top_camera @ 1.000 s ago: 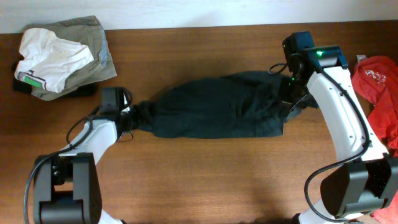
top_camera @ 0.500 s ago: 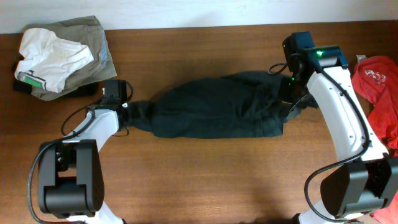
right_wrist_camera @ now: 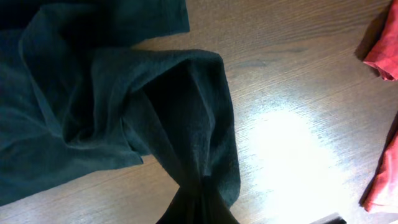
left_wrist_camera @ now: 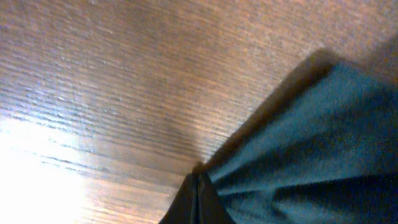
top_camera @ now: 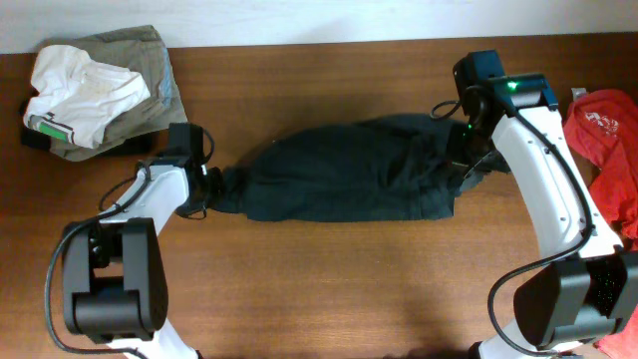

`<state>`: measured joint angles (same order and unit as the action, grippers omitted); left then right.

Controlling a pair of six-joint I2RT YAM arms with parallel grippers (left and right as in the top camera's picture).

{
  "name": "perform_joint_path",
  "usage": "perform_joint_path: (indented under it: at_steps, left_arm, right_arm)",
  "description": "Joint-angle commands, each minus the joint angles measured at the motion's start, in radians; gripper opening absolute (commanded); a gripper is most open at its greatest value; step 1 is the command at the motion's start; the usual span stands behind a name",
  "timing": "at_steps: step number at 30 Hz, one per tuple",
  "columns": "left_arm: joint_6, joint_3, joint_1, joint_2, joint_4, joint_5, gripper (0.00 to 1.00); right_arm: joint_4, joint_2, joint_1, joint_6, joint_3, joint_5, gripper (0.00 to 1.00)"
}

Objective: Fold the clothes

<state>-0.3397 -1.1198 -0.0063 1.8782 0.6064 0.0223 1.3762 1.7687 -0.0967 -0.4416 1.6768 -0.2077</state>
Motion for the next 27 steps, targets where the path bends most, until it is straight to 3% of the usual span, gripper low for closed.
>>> perform_joint_path:
  at_steps: [1, 7, 14, 19, 27]
  left_arm:
    - [0.006, -0.114, -0.004, 0.011, 0.132, -0.026, 0.01]
    - [0.006, -0.223, -0.004, -0.192, 0.237, -0.026, 0.01]
    - [0.006, -0.235, -0.004, -0.612, 0.241, -0.020, 0.01]
    - [0.005, -0.349, -0.004, -0.869, 0.244, 0.049, 0.01]
    - [0.005, -0.603, -0.004, -1.046, 0.321, 0.161, 0.01]
  right_arm:
    - [-0.012, 0.001, 0.008, -0.005, -0.005, 0.012, 0.04]
    - [-0.026, -0.068, 0.008, -0.012, 0.014, 0.073, 0.04]
    - [0.026, -0.271, 0.040, 0.019, 0.127, 0.069, 0.04]
    - [0.035, -0.403, 0.106, 0.019, 0.215, 0.069, 0.04]
    - [0.044, -0.551, 0.160, 0.018, 0.323, 0.069, 0.04]
